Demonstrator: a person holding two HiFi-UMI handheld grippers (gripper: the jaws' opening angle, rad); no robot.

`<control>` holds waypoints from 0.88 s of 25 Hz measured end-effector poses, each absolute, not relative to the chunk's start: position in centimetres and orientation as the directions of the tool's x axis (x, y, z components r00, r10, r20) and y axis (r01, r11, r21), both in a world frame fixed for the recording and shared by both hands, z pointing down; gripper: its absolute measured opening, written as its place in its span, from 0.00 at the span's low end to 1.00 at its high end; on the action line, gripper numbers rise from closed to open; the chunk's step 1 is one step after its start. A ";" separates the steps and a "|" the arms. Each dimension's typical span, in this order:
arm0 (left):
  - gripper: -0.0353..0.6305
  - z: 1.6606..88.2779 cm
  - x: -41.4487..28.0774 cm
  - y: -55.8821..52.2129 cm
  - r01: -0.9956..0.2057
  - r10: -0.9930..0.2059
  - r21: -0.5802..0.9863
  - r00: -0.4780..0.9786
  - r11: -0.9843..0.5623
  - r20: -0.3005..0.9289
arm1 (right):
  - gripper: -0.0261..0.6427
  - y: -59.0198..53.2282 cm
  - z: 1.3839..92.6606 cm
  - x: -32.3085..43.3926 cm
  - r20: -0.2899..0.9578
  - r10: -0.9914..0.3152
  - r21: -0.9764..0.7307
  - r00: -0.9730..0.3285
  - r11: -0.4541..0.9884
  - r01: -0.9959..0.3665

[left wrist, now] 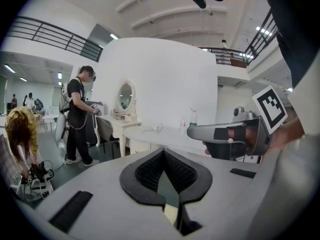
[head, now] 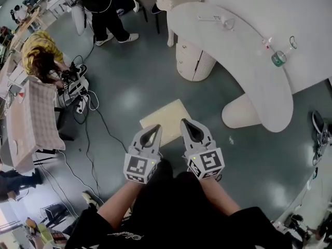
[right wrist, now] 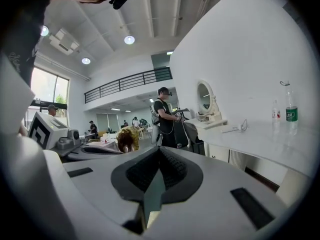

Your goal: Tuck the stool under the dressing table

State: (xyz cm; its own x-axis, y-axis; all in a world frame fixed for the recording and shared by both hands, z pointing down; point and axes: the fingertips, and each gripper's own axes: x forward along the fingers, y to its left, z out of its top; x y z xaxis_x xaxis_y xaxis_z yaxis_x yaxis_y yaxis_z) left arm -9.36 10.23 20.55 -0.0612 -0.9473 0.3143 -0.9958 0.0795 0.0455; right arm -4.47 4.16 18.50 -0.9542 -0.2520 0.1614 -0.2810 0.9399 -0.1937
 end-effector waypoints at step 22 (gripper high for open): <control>0.06 23.6 -16.4 5.5 -0.989 -0.921 0.144 0.092 -0.040 0.378 | 0.05 2.8 22.5 -10.6 0.270 -0.289 -0.272 -0.918 0.892 -0.360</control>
